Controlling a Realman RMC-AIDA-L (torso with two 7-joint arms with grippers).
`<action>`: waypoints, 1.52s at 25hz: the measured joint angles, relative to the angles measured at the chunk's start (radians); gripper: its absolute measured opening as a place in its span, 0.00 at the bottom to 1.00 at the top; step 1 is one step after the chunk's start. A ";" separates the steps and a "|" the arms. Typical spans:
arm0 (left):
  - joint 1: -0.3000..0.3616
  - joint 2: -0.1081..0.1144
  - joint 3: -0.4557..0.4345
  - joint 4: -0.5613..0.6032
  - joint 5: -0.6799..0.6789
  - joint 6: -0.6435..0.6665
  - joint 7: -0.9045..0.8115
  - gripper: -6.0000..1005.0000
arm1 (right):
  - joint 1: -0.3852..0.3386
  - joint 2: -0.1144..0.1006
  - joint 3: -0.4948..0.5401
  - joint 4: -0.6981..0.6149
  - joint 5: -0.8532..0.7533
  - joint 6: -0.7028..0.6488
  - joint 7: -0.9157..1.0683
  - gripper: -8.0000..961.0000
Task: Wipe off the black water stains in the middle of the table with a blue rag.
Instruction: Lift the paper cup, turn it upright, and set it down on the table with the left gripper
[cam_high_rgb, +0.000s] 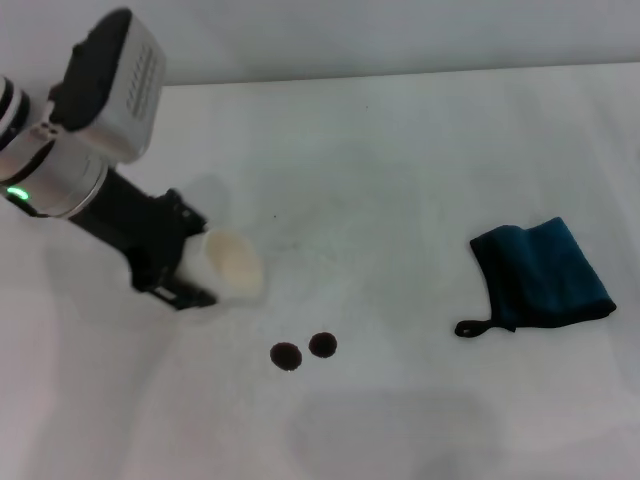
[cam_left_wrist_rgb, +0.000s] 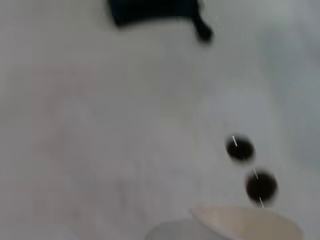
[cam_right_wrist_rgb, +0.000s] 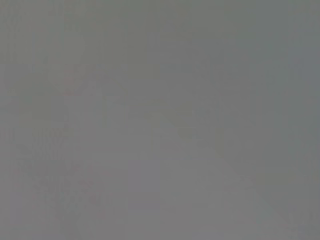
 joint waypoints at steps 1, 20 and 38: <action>0.007 0.000 0.000 -0.004 -0.035 0.008 0.000 0.69 | -0.002 0.000 -0.001 0.000 0.000 0.004 0.000 0.89; 0.447 -0.003 -0.001 0.006 -0.816 -0.003 0.154 0.63 | -0.043 -0.006 -0.106 -0.041 -0.015 0.020 -0.005 0.89; 0.776 -0.004 -0.003 0.359 -1.235 -0.173 0.543 0.63 | -0.047 -0.006 -0.155 -0.103 -0.014 0.005 -0.009 0.89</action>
